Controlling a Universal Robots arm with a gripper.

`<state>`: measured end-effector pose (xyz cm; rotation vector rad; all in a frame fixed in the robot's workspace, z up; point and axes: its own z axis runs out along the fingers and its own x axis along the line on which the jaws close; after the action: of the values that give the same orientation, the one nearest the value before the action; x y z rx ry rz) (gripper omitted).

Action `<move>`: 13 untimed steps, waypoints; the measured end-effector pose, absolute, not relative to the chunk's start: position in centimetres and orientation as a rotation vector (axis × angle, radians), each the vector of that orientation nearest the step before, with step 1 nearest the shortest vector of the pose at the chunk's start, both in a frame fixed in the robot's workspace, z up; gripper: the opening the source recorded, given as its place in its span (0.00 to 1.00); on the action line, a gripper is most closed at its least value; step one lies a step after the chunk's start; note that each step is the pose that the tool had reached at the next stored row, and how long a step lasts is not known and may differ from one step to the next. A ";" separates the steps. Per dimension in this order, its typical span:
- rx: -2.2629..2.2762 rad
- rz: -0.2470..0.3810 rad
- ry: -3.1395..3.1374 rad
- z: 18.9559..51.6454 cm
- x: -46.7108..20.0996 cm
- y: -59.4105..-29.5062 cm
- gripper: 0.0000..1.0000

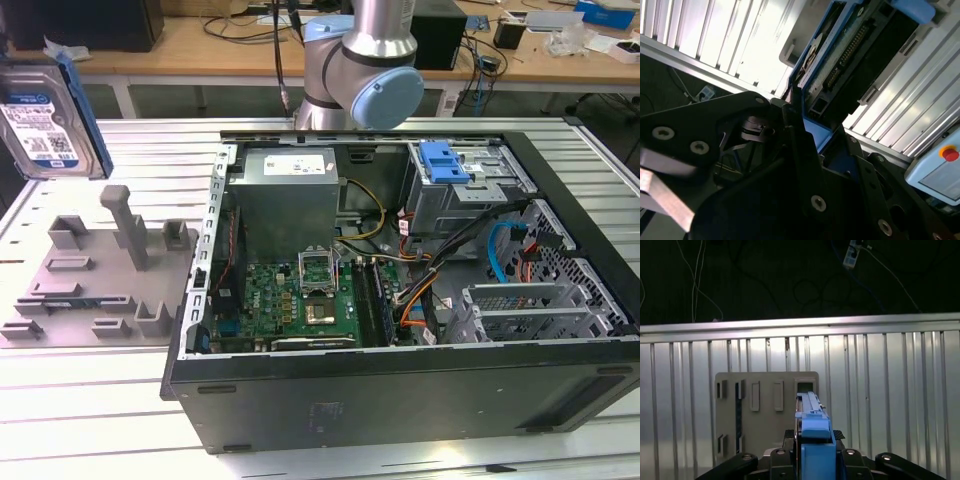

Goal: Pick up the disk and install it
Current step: 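Pick up the disk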

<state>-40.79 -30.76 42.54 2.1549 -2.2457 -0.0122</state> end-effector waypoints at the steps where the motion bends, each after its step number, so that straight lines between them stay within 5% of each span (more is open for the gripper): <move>1: 2.155 -0.012 -2.246 42.9 -40.8 -30.8 0.37; 13: 2.155 -0.012 -2.246 46.2 -40.7 -30.8 0.37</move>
<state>-40.75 -30.76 46.21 2.1549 -2.2458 -0.0121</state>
